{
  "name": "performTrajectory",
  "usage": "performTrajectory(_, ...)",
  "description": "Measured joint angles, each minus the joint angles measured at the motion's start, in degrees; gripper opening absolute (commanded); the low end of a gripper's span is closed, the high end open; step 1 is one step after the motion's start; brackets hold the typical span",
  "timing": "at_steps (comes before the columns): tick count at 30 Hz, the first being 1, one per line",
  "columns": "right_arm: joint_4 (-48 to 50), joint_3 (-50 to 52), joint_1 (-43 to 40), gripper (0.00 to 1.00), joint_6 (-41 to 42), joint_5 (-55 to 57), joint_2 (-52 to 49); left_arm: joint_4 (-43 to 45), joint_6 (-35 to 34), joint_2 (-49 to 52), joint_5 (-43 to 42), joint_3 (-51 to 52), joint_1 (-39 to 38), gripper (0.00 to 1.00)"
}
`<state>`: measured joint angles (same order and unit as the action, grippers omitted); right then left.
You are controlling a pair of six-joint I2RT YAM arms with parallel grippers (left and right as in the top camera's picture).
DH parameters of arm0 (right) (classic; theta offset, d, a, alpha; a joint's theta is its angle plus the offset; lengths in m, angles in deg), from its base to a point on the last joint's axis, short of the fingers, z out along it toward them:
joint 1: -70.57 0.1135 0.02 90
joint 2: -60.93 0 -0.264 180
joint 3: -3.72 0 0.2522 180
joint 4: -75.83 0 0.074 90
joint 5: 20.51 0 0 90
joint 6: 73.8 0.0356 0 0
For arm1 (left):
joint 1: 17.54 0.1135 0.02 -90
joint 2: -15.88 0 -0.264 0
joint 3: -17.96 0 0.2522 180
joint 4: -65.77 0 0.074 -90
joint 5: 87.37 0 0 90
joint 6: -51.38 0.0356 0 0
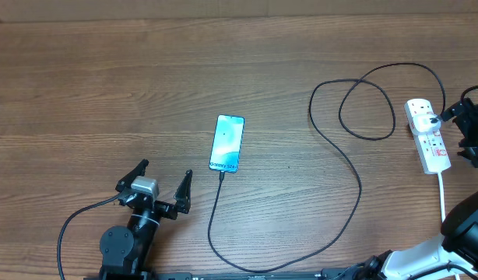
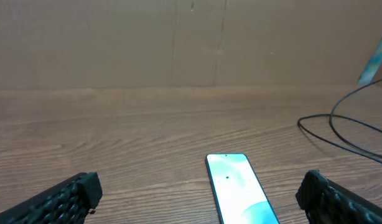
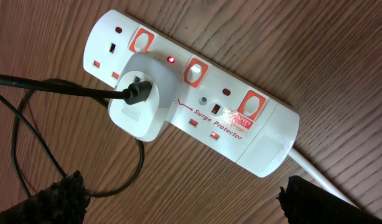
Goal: Plug charger to phone and switch on socket
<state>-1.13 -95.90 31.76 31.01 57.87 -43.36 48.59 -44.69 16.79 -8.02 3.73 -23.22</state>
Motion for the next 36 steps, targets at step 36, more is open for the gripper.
performTrajectory(36,0.04,0.0,1.33,1.0,0.02,0.0,17.2,0.0,0.0,0.0,0.02,0.0,0.0,1.0)
